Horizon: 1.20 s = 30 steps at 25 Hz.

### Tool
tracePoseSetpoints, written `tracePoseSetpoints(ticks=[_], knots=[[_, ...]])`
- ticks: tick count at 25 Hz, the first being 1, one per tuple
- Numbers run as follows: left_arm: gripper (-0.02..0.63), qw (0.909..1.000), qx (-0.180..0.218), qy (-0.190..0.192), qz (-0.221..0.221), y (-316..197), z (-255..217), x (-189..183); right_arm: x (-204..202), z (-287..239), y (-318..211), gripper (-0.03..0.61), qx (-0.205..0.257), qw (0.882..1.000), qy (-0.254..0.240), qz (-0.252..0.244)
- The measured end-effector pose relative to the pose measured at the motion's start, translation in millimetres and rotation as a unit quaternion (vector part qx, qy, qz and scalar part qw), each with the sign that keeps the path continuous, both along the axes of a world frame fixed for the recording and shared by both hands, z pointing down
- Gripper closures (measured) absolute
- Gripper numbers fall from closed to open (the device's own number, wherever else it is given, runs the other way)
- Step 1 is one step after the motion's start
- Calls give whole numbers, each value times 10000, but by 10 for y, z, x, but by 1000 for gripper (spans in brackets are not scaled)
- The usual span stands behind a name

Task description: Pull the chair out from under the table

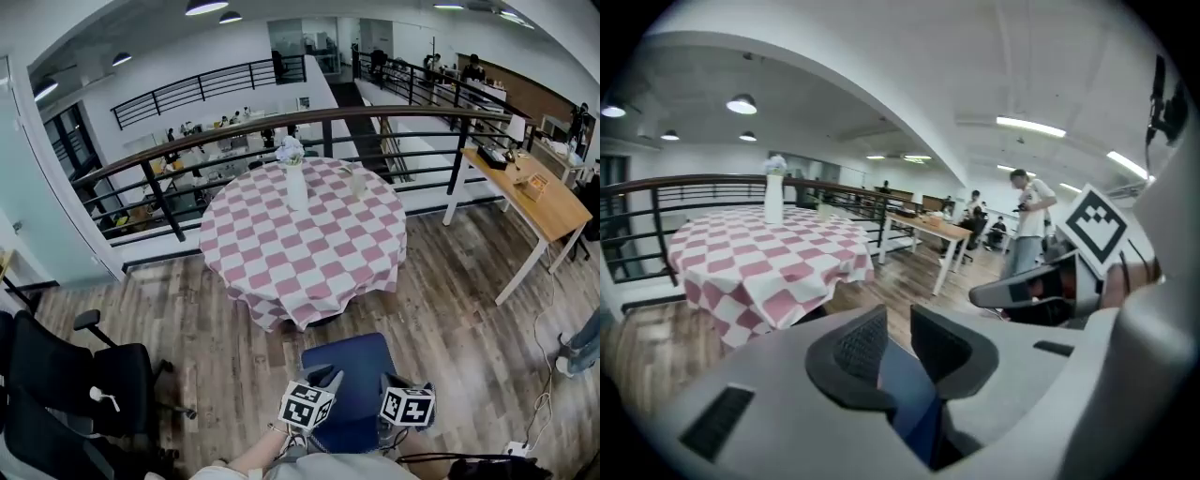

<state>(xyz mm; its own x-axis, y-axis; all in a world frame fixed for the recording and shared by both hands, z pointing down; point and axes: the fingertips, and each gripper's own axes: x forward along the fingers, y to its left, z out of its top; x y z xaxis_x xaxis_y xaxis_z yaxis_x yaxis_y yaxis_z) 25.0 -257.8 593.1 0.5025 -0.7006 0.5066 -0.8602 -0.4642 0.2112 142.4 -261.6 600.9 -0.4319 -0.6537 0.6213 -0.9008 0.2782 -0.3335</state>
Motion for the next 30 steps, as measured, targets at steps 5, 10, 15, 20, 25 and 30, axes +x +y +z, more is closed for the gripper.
tracePoseSetpoints(ticks=[5, 10, 15, 20, 25, 30], knots=[[585, 9969, -2, 388, -686, -71, -54, -117, -197, -26, -79, 561, 106, 9998, 25, -167], [609, 9924, 37, 476, -1135, -132, -105, -293, -330, -52, -120, 561, 261, 9995, 26, -196], [609, 9902, -57, 553, -1282, -150, -79, -380, -458, -9, -91, 561, 228, 9993, 50, -277], [609, 9891, -152, 560, -1351, -139, -36, -426, -540, 11, -54, 561, 198, 9991, 102, -354], [609, 9885, -209, 551, -1393, -125, -11, -474, -594, 6, -41, 561, 199, 9990, 133, -366], [609, 9884, -256, 522, -1404, -96, 5, -496, -635, -11, -22, 561, 300, 9983, 244, -442]])
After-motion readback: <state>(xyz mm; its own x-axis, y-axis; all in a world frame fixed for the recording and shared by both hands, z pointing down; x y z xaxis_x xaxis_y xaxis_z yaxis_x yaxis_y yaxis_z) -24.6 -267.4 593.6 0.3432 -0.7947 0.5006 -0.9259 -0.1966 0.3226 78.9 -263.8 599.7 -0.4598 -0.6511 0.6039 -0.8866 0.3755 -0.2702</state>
